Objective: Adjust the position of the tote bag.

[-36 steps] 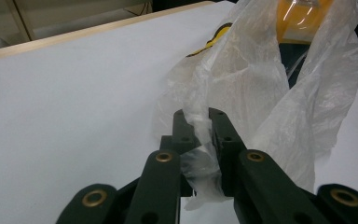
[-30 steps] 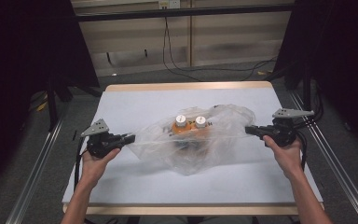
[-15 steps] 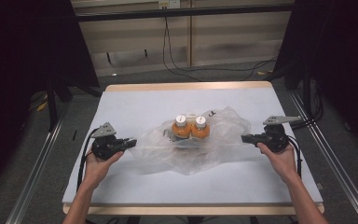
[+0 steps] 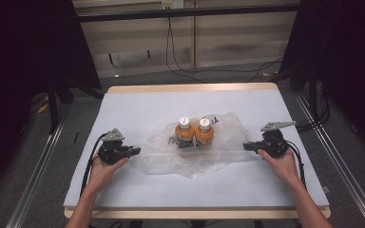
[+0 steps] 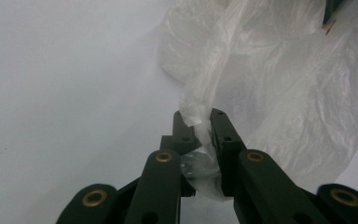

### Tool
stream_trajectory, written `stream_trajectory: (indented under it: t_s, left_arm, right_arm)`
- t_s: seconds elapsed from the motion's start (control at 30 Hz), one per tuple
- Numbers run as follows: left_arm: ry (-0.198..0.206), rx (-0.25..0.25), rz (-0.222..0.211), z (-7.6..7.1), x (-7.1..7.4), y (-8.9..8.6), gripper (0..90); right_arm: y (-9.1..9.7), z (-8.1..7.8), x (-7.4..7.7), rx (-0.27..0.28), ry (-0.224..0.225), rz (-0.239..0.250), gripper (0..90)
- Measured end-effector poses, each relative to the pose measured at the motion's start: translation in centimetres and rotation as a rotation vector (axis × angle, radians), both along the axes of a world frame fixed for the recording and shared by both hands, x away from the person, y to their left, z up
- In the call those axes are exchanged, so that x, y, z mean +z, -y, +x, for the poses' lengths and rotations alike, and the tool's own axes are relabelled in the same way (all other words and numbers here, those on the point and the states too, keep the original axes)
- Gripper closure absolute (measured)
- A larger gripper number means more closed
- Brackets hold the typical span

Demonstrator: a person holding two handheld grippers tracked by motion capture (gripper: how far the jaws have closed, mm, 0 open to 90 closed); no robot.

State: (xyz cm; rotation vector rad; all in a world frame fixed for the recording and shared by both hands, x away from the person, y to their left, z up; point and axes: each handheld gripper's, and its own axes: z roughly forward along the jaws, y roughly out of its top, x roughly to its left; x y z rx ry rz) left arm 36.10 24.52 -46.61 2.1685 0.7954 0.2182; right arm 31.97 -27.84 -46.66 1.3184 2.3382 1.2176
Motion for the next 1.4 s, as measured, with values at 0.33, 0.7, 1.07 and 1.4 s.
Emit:
stream_trajectory:
  t_s: [0.33, 0.7, 1.07, 1.4]
  left_arm:
    - [-0.025, -0.046, 0.058, -0.3, -0.8, 0.5, 83.1]
    - [-0.057, -0.016, 0.018, -0.1, -1.4, -0.1, 70.7]
    - [-0.005, 0.033, -0.150, -0.2, 0.8, -1.8, 31.2]
    - [0.076, 0.052, -0.262, -0.7, 3.6, -2.5, 21.8]
  right_arm:
    - [0.3, 0.0, -1.5, -0.007, -0.052, -0.023, 88.2]
    - [0.5, -0.7, -2.0, -0.021, -0.019, -0.015, 78.6]
    - [1.4, -1.1, 0.0, -0.055, 0.067, 0.091, 36.8]
    - [1.6, -2.1, 3.6, -0.081, 0.194, 0.133, 25.7]
